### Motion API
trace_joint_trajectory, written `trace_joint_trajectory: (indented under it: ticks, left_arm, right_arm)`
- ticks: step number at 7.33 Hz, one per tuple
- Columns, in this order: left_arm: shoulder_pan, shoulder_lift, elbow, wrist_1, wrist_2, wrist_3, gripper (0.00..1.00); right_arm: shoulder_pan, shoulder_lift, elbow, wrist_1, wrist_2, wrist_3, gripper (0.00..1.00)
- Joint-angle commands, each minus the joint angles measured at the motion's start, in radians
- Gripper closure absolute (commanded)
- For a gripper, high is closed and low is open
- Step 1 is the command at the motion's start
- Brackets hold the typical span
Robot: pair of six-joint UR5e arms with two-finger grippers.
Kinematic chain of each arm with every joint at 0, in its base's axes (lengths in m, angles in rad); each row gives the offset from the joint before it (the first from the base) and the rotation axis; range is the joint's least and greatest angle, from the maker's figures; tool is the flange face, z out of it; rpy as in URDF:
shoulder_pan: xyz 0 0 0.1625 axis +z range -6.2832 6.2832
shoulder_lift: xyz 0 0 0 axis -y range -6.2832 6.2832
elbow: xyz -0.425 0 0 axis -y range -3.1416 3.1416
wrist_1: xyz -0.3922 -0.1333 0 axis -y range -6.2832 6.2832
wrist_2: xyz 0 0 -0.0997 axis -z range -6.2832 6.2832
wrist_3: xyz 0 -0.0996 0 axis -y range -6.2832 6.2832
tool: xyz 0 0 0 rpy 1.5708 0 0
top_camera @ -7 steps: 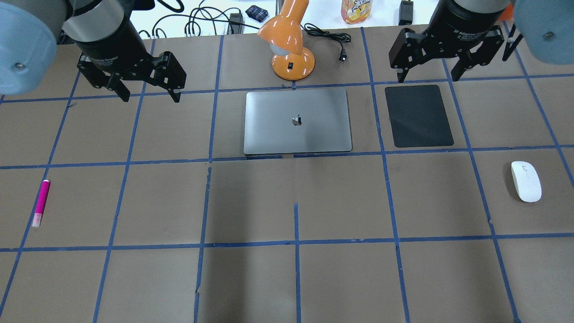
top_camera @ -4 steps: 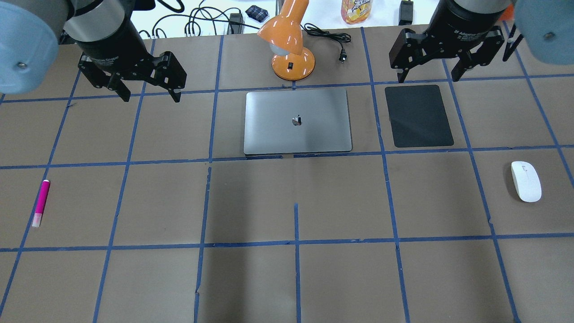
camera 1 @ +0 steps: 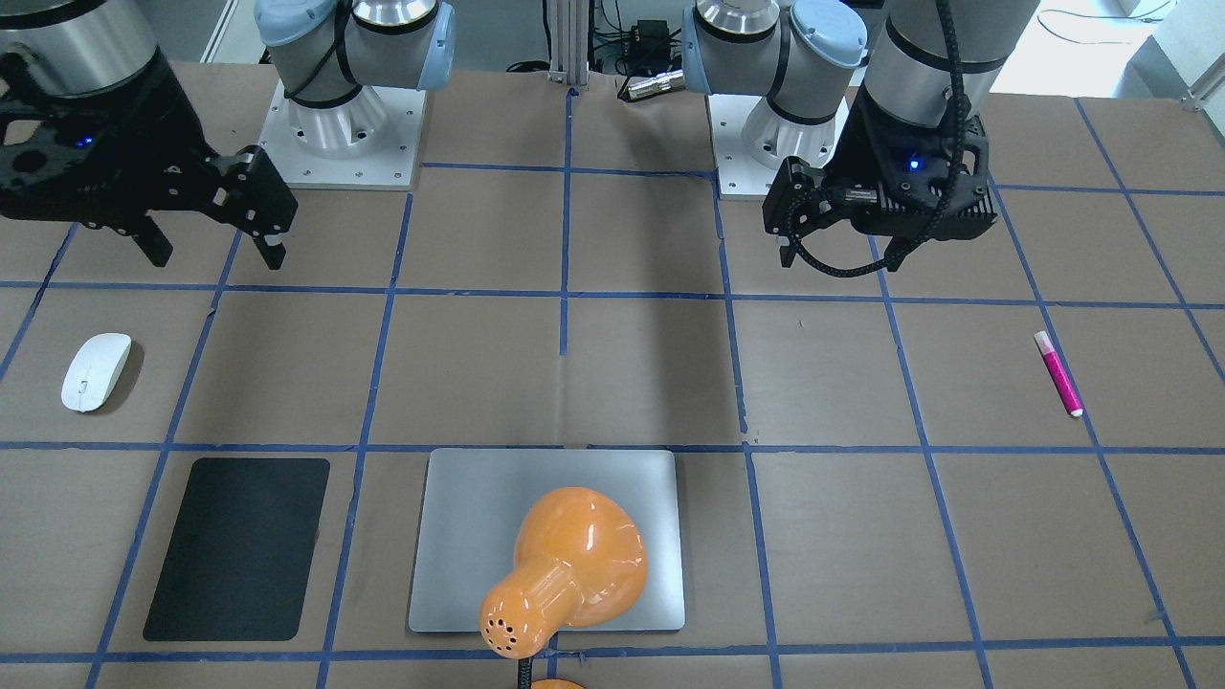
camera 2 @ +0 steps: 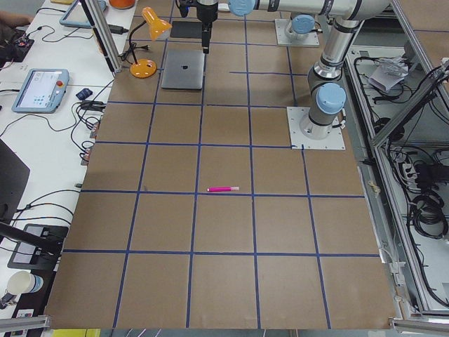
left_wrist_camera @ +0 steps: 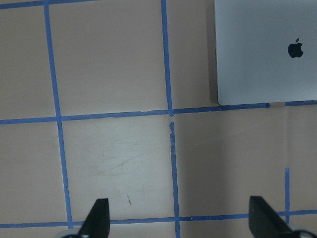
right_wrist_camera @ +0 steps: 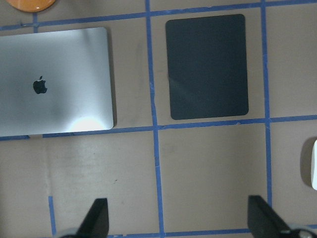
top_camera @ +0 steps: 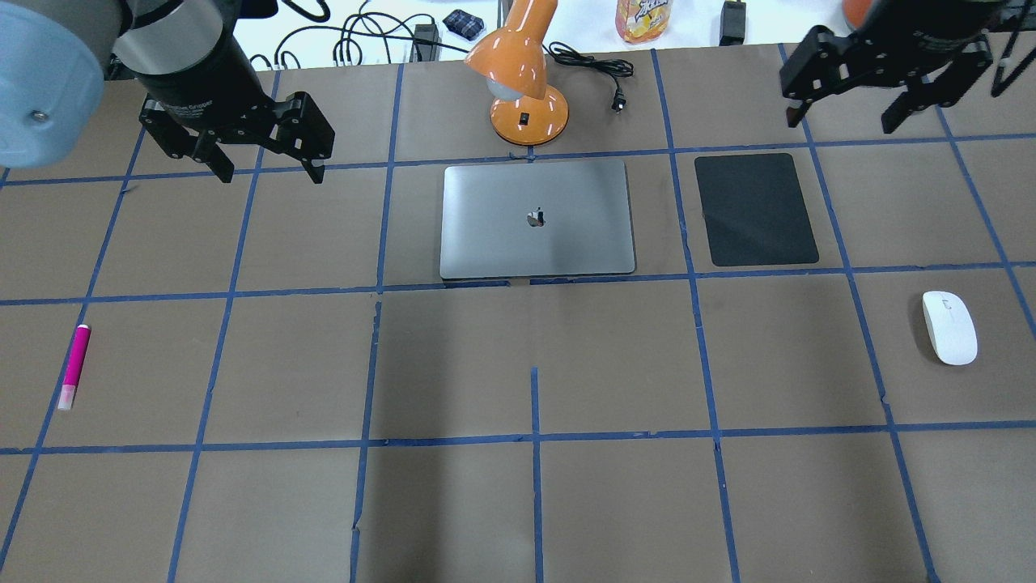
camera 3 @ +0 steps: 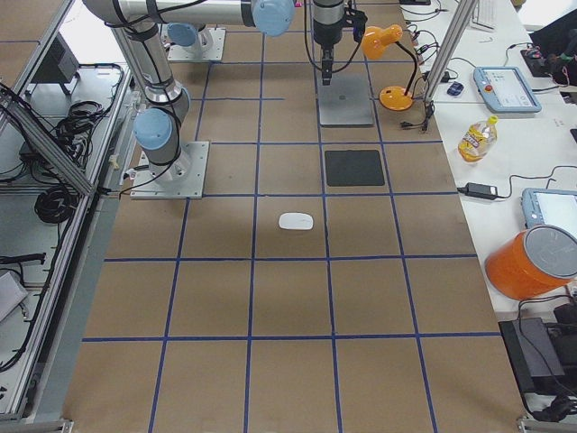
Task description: Place pen and mouse around notebook
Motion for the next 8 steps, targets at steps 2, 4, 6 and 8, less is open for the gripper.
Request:
trace_joint_trajectory:
  ticks: [2, 4, 6, 8]
  left_arm:
    - [0.24, -0.016, -0.017, -0.008, -0.014, 0.026, 0.0]
    - [0.547, -0.089, -0.116, 0.133, -0.09, 0.303, 0.0]
    - [0.689, -0.191, -0.222, 0.407, -0.078, 0.576, 0.0]
    - [0.75, -0.292, -0.261, 0.584, 0.003, 0.645, 0.0]
  right_arm:
    - [-0.211, 0.144, 0.081, -0.109, -0.111, -0.158, 0.0]
    - [-0.327, 0.168, 0.304, -0.391, -0.124, -0.333, 0.0]
    - [-0.452, 0.174, 0.515, -0.666, -0.111, -0.46, 0.01]
    - [-0.466, 0.226, 0.58, -0.775, -0.107, -0.605, 0.06]
